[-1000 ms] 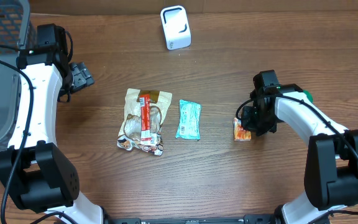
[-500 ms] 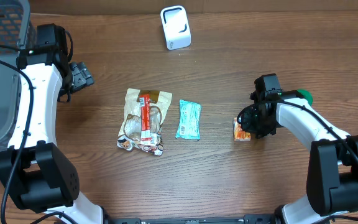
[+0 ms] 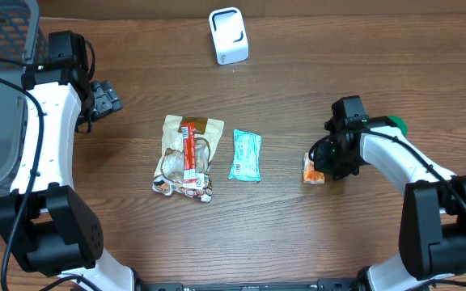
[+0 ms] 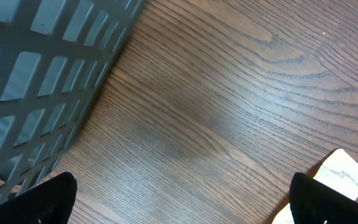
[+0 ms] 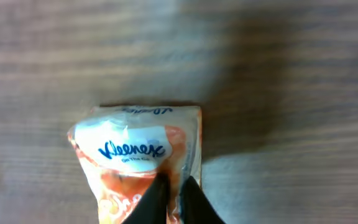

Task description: Scan the item barcode

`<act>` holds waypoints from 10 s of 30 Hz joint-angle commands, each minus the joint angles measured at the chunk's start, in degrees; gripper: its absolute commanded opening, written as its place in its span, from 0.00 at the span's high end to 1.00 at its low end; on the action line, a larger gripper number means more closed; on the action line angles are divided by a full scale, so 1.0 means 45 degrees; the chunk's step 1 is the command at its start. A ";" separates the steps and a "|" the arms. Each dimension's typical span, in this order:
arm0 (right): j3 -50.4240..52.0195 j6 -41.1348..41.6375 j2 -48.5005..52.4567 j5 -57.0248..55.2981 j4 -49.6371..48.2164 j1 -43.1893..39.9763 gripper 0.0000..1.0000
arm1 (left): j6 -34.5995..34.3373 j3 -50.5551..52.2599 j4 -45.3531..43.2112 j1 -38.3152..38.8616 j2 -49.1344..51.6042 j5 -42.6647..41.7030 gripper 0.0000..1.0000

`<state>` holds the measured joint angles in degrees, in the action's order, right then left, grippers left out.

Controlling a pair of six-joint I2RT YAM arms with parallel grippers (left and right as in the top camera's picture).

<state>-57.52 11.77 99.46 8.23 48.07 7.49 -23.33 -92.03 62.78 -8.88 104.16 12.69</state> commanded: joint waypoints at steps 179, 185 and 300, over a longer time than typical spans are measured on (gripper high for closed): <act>-1.2463 -1.8015 1.0365 -0.8825 -1.3610 0.4988 0.97 | 0.0335 -0.0253 -0.0005 -0.0019 -0.0267 0.0126 0.00; -1.2463 -1.7952 1.0506 -0.8825 -1.3610 0.4988 0.96 | 0.0335 -0.0253 -0.0005 -0.0019 -0.0267 0.0126 0.00; -0.5231 0.0437 0.1768 0.2390 0.2215 0.4085 0.00 | 0.0335 -0.0253 -0.0005 -0.0019 -0.0267 0.0126 0.00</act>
<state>-81.19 13.50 107.94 18.65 58.22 25.91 -23.33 -92.05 62.78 -8.88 104.16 12.69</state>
